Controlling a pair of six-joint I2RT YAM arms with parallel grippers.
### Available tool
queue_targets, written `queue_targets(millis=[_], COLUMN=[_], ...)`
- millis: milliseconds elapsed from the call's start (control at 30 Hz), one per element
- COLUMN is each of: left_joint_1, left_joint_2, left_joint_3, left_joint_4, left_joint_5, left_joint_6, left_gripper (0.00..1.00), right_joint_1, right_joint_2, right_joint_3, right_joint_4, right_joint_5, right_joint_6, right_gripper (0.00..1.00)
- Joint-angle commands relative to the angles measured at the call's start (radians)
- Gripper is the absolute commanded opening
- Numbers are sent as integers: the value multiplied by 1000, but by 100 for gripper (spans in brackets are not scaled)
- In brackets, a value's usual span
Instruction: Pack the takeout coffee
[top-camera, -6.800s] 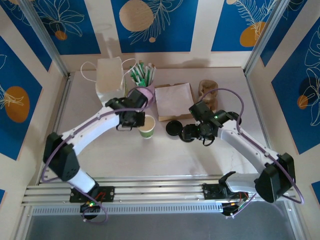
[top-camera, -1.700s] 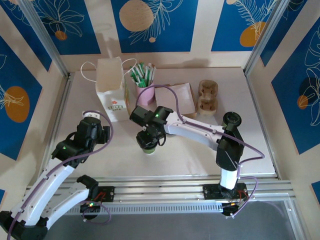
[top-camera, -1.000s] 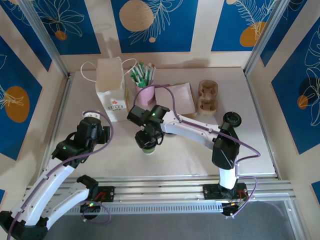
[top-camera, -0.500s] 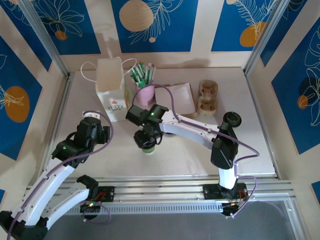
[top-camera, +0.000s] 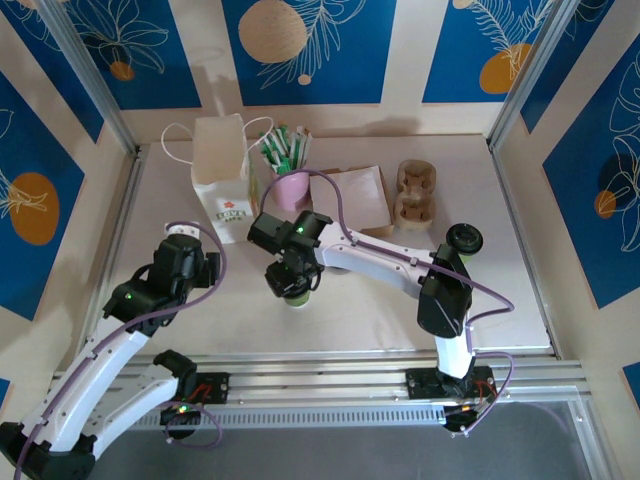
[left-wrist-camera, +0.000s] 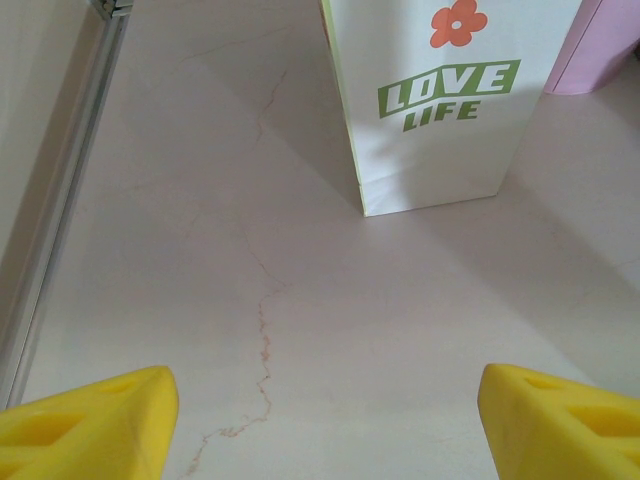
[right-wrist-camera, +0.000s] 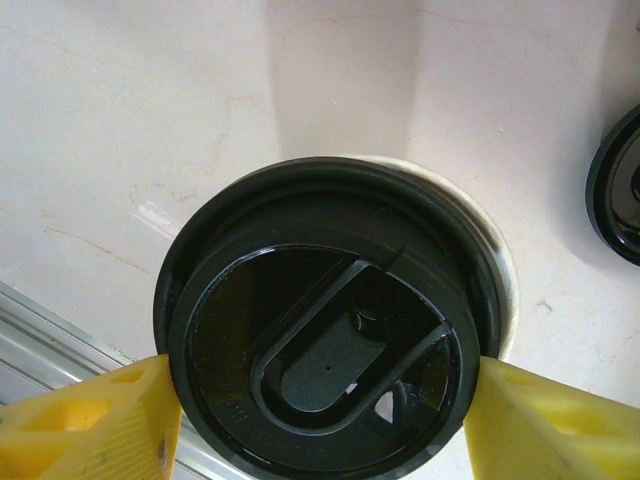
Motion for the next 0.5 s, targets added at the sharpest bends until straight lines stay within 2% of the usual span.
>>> queue_targets(millis=[0, 400, 467], left_joint_1=[11, 11, 11], left_joint_2=[-12, -12, -12], left_joint_3=[-10, -11, -11], left_joint_4=[7, 7, 8], left_joint_5=[-10, -13, -14], left_joint_6=[8, 7, 8], left_gripper=[79, 79, 79], right_joint_1=[4, 0, -13], right_joint_2=[-4, -49, -76], right_joint_3=[20, -13, -29], right_joint_4=[-62, -29, -5], right_joint_5=[54, 82, 49], right_joint_6=[12, 30, 30], right_gripper=[68, 68, 68])
